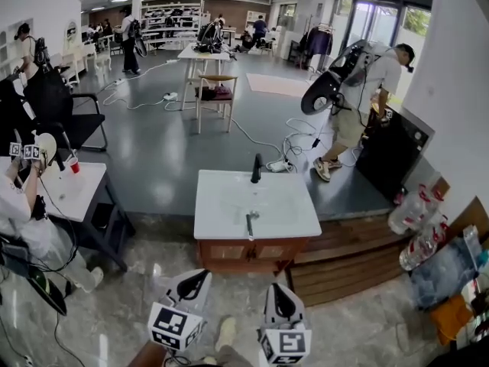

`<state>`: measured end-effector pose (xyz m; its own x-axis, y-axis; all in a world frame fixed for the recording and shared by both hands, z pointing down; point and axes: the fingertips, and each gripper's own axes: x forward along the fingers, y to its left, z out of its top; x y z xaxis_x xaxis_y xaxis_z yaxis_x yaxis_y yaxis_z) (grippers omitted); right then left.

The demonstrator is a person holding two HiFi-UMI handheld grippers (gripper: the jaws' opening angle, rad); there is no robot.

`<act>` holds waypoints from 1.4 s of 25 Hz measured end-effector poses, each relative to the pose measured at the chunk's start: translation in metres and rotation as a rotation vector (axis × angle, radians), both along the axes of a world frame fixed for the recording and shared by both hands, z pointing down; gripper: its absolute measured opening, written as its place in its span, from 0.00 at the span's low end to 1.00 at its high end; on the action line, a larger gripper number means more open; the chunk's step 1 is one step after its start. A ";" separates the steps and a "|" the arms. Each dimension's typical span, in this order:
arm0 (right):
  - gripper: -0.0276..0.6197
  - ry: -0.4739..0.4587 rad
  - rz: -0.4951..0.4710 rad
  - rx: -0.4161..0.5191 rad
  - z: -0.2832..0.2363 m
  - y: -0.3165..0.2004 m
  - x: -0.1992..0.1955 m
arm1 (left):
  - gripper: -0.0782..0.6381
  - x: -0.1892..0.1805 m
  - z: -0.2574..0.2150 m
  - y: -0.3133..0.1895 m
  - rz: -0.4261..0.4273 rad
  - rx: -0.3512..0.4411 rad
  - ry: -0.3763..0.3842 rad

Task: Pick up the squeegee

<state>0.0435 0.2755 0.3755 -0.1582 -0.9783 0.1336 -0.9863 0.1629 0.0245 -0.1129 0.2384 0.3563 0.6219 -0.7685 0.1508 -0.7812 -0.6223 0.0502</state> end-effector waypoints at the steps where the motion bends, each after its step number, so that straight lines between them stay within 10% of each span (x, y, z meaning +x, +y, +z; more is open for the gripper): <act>1: 0.04 -0.004 0.002 -0.008 0.000 -0.009 0.004 | 0.11 0.003 0.001 -0.009 -0.001 -0.001 -0.001; 35: 0.04 -0.062 -0.102 -0.095 0.048 -0.253 0.067 | 0.11 0.062 0.040 -0.234 -0.106 -0.089 -0.036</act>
<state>0.1109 0.0230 0.4232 -0.2669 -0.9403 0.2114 -0.9637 0.2610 -0.0558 -0.0507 0.0047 0.3965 0.5304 -0.8123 0.2424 -0.8448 -0.5301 0.0721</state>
